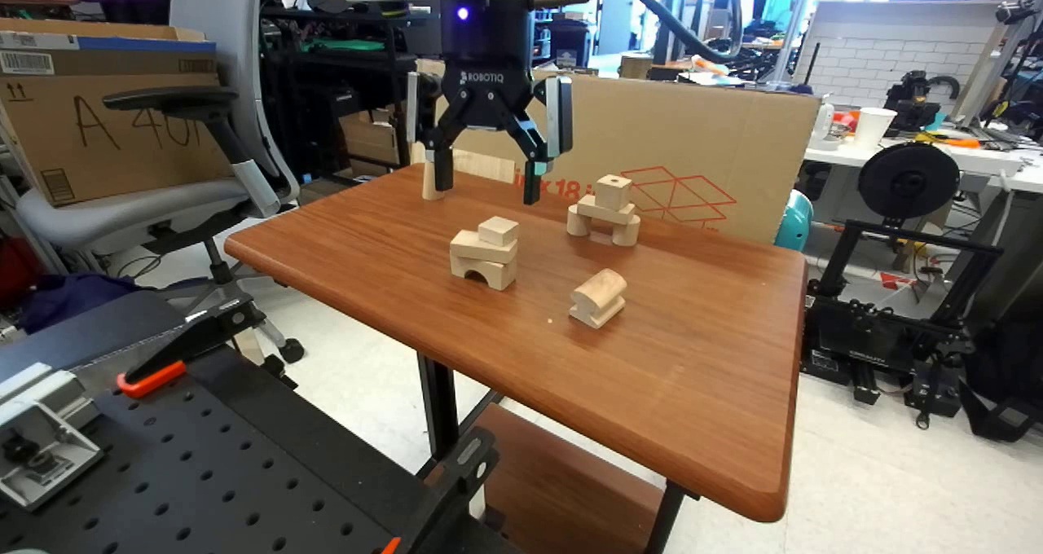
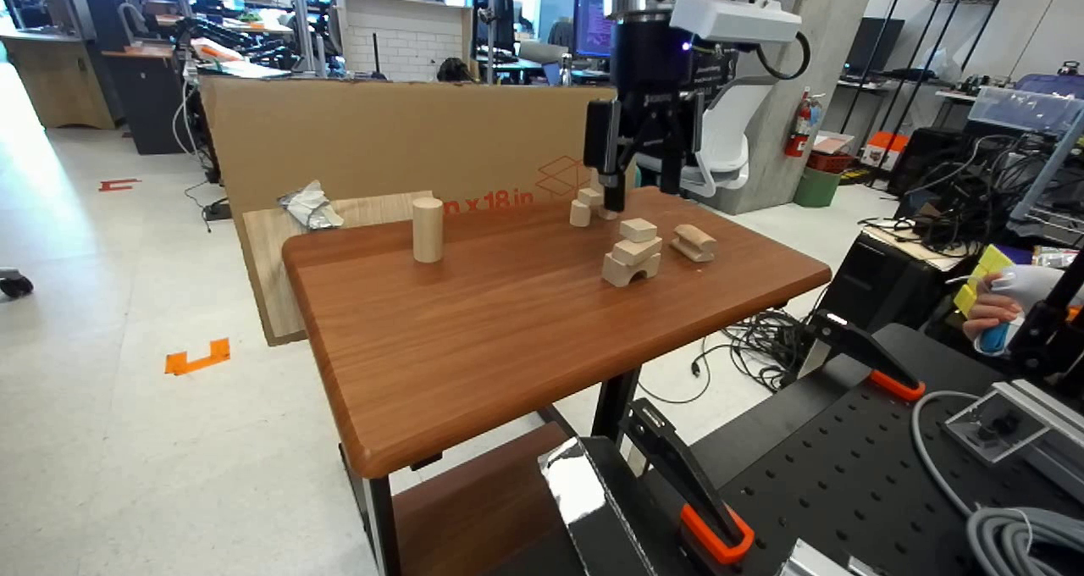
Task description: Take off one wooden block from the top
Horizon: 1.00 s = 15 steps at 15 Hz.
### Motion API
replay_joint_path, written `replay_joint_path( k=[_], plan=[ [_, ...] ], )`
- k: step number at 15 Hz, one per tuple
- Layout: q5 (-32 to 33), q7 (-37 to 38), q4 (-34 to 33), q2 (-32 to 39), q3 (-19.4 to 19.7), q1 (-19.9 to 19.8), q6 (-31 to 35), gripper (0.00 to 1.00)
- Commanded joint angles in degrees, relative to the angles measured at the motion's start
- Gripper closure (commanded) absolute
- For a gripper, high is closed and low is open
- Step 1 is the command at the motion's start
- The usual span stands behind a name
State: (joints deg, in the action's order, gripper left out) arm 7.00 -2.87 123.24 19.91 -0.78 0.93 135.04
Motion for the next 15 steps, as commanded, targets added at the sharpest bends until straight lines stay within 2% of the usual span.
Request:
replay_joint_path(
  k=[1, 7, 8, 9, 11, 15],
  plan=[
    [1.6, -0.5, -2.3, 3.2, 0.6, 0.3, 0.9, 0.00],
    [2.6, -0.6, -4.6, 6.2, 1.3, 0.0, 0.4, 0.00],
    [2.6, -0.6, -5.0, 6.6, 1.3, 0.0, 0.4, 0.07],
    [2.3, -0.4, -5.4, 7.0, 1.3, 0.0, 0.1, 0.26],
    [2.2, -0.7, -5.9, 7.4, 1.2, 0.0, -0.3, 0.32],
    [2.2, -1.6, -5.8, 6.9, 1.1, -0.2, -0.3, 0.64]
  ],
)
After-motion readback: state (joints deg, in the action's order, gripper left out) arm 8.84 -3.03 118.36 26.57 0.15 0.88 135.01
